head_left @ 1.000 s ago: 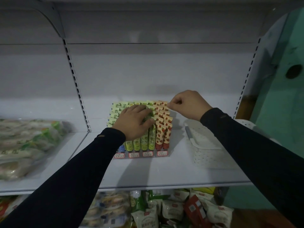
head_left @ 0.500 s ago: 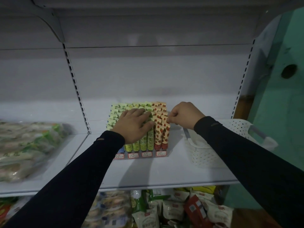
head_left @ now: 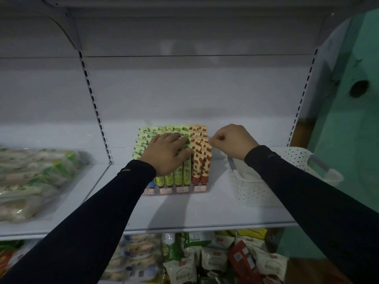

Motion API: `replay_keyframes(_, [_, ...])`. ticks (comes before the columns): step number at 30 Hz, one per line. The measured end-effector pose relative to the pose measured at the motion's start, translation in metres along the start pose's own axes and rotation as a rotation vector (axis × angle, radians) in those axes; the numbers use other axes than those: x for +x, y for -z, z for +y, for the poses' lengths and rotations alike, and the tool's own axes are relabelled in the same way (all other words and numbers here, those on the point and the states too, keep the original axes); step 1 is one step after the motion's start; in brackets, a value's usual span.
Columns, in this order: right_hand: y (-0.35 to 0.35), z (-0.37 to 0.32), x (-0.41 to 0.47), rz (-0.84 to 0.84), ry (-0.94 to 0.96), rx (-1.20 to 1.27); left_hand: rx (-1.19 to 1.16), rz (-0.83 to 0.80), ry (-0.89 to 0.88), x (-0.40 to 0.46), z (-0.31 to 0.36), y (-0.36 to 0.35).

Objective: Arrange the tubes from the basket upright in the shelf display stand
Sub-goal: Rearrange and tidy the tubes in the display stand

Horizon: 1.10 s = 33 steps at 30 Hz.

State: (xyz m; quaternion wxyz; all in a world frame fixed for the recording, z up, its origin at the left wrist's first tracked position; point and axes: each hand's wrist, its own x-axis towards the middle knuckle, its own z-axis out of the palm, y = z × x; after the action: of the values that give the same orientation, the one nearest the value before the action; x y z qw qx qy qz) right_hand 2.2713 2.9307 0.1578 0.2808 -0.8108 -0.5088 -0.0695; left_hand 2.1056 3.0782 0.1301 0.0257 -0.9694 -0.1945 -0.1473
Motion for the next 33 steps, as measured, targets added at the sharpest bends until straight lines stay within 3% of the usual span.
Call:
replay_keyframes(2, [0.004, -0.002, -0.008, 0.055, 0.015, -0.005, -0.017, 0.029, -0.007, -0.002, 0.000, 0.000])
replay_keyframes(11, [-0.006, -0.011, -0.022, -0.125, 0.063, -0.048, 0.037, 0.064, -0.044, -0.016, -0.004, 0.001])
replay_keyframes(30, [-0.011, -0.009, -0.018, -0.122, 0.003, -0.041, 0.042, 0.044, 0.018, -0.016, -0.016, -0.009])
replay_keyframes(33, [-0.006, -0.010, -0.021, -0.031, 0.000, 0.033, 0.048, 0.038, 0.019, -0.017, -0.016, -0.009])
